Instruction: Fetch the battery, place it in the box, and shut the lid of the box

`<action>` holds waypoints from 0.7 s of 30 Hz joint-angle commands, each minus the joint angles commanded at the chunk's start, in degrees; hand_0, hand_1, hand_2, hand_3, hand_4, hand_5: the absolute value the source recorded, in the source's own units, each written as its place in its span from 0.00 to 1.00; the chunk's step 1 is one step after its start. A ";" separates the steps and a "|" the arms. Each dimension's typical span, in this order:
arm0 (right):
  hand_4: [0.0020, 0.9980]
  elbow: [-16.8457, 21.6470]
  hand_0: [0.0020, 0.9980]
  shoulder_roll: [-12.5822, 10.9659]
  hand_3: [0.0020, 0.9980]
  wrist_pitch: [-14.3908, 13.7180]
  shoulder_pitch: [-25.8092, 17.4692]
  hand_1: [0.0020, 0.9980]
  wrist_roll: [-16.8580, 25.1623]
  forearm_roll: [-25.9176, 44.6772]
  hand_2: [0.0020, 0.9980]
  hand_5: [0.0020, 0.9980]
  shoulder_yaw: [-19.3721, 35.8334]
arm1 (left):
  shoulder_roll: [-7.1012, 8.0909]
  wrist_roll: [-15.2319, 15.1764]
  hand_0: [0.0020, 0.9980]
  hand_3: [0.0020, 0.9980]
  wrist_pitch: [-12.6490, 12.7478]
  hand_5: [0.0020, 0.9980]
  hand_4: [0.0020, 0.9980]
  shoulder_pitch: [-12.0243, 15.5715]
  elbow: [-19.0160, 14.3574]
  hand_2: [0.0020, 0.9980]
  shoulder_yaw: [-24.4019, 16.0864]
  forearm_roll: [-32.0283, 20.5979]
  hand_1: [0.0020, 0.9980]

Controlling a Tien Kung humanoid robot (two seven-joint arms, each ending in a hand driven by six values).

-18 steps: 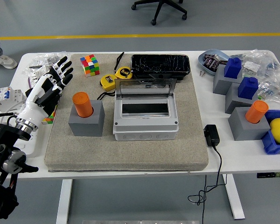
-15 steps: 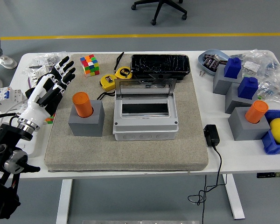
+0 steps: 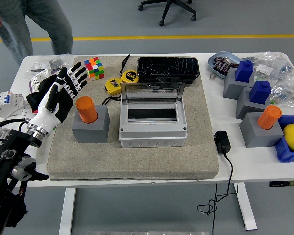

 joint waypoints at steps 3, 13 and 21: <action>1.00 0.00 0.87 0.06 0.79 -0.04 -0.10 0.81 -0.01 0.05 0.76 1.00 -0.13 | -0.17 -0.22 1.00 1.00 -0.33 0.77 1.00 -0.46 1.06 1.00 -0.58 1.40 1.00; 1.00 0.00 0.87 0.01 0.79 -0.07 -0.20 0.80 -0.24 -0.08 0.76 1.00 0.02 | -0.03 -0.80 1.00 1.00 -0.83 0.66 1.00 -0.16 1.41 1.00 -1.17 5.02 1.00; 1.00 0.00 0.87 0.08 0.79 -0.10 -0.19 0.81 -0.16 0.06 0.76 1.00 0.11 | -0.50 -0.88 1.00 1.00 -1.11 0.60 1.00 0.66 2.23 1.00 -1.13 5.35 1.00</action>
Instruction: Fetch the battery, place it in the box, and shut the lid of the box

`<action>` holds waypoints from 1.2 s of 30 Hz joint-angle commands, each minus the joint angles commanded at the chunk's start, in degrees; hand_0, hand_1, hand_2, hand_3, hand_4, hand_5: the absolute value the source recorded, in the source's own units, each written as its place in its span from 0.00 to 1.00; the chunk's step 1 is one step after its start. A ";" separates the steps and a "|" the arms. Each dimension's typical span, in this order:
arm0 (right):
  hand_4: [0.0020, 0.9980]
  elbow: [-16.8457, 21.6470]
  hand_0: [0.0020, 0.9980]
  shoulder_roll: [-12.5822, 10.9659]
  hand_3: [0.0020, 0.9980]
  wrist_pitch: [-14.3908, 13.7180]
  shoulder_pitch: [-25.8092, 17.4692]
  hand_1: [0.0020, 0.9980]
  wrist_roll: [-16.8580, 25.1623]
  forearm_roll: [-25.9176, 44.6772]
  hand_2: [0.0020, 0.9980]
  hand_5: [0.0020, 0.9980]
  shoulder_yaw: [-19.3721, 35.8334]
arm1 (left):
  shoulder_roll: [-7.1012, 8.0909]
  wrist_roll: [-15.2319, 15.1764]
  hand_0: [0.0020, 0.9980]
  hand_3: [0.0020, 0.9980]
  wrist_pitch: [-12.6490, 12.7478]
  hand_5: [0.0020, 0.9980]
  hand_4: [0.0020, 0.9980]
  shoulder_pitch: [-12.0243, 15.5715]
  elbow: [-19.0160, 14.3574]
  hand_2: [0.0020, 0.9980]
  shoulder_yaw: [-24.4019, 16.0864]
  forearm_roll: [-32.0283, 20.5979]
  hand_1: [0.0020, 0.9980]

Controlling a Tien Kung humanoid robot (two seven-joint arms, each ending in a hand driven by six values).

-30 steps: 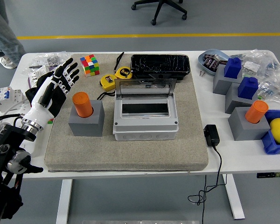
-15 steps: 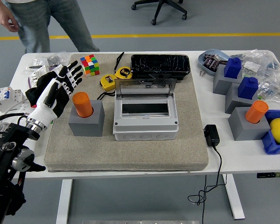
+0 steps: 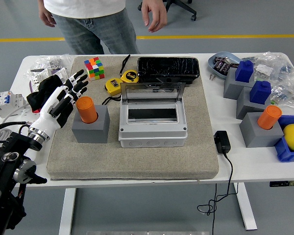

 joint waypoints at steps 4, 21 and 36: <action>1.00 0.00 0.87 0.04 0.79 0.04 -0.07 0.80 -0.03 -0.10 0.76 1.00 0.15 | 0.00 -0.02 1.00 1.00 -0.08 0.57 1.00 0.03 0.11 1.00 0.03 0.64 1.00; 1.00 0.00 0.87 0.03 0.79 -0.06 -0.20 0.80 0.11 0.08 0.76 1.00 0.33 | 0.26 -0.92 0.95 0.95 1.45 0.30 1.00 0.82 0.80 0.94 1.66 5.14 0.97; 1.00 0.00 0.86 0.03 0.79 -0.08 -0.15 0.80 -0.01 -0.42 0.76 1.00 1.14 | 0.20 -1.94 0.87 0.88 5.61 0.12 1.00 0.79 0.33 0.88 2.28 6.07 0.90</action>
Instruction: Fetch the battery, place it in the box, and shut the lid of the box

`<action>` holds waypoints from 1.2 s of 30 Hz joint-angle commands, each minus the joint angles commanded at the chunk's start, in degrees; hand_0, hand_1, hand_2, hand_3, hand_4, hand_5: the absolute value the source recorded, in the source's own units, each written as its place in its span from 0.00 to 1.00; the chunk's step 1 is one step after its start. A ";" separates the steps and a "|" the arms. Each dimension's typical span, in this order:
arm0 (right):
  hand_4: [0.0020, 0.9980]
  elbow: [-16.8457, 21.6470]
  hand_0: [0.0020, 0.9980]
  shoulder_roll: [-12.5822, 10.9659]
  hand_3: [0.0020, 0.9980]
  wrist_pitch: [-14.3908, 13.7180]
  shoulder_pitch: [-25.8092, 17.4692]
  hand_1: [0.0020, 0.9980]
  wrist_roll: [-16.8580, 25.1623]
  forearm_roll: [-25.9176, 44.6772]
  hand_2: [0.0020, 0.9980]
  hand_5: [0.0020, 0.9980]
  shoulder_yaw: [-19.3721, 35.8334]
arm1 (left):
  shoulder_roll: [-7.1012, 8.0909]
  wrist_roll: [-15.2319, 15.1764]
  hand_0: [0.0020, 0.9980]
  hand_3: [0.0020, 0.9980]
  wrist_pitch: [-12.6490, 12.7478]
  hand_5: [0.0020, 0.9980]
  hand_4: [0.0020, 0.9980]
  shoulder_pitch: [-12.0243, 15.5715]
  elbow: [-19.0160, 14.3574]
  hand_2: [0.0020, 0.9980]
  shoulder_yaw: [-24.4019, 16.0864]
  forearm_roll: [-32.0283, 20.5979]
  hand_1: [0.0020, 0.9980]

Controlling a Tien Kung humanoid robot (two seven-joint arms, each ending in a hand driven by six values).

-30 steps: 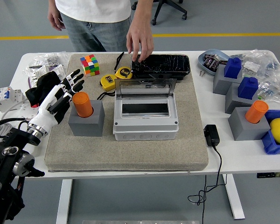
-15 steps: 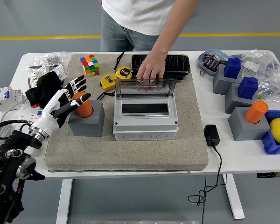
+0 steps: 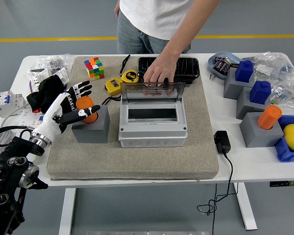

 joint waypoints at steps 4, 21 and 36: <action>1.00 0.00 0.86 -0.05 0.79 -0.03 0.14 0.80 0.02 -0.01 0.76 1.00 0.16 | -0.06 -0.16 0.83 0.85 0.82 0.04 1.00 -0.13 -0.08 0.85 0.28 -0.32 0.88; 1.00 0.00 0.86 -0.12 0.79 -0.09 0.30 0.81 -0.03 -0.44 0.76 1.00 0.95 | -0.14 -0.30 0.74 0.81 2.02 0.00 1.00 -0.09 0.40 0.77 2.12 -3.08 0.82; 1.00 0.00 0.86 -0.18 0.79 -0.12 0.57 0.81 -0.04 -0.99 0.76 1.00 2.07 | -0.10 -0.40 0.67 0.72 3.55 0.00 1.00 -0.47 1.34 0.68 3.89 -5.26 0.74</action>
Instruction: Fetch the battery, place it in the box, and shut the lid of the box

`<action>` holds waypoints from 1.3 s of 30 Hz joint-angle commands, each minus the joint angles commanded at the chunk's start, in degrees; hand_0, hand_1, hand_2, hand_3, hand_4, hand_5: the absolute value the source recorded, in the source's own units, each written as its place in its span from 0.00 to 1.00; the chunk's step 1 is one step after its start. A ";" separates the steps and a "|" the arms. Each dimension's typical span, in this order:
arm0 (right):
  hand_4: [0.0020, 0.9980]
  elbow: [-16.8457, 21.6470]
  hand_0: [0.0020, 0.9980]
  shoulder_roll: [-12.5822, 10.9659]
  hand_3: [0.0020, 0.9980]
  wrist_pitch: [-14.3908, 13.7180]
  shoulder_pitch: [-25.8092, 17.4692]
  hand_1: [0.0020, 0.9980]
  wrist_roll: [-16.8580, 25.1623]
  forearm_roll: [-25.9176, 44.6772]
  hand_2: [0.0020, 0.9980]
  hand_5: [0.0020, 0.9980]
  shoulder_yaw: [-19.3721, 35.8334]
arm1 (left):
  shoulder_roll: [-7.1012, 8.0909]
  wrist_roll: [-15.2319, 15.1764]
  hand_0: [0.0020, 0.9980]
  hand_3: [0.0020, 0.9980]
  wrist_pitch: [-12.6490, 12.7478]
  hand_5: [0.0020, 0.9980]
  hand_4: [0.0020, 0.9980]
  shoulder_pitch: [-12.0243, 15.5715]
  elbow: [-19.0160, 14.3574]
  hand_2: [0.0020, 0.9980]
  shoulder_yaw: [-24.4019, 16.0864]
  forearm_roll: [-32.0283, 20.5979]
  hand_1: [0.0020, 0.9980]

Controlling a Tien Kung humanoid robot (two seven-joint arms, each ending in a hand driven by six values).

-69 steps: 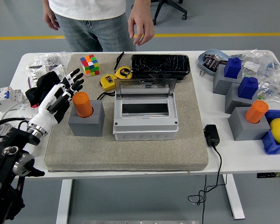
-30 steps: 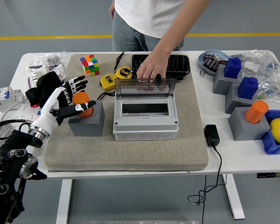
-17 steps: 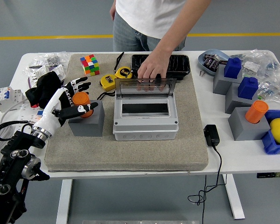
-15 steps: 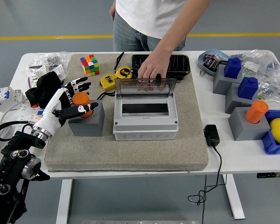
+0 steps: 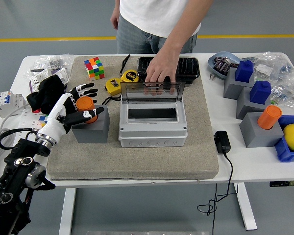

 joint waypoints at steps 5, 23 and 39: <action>1.00 0.00 0.86 -0.09 0.79 -0.04 -0.03 0.81 -0.02 -0.05 0.76 1.00 0.11 | 0.09 -0.08 0.66 0.68 0.46 0.00 1.00 0.09 0.59 0.66 1.23 -0.24 0.72; 1.00 0.00 0.86 -0.37 0.79 -0.21 -0.24 0.81 -0.16 -0.31 0.76 1.00 0.40 | 0.26 -0.16 0.44 0.42 2.15 0.00 1.00 0.33 1.24 0.41 2.83 -0.98 0.49; 1.00 0.00 0.86 -0.43 0.79 -0.30 -0.01 0.81 -0.20 -0.74 0.76 1.00 1.21 | 0.43 -0.46 0.13 0.14 5.30 0.00 1.00 -0.08 1.40 0.15 4.11 -0.76 0.14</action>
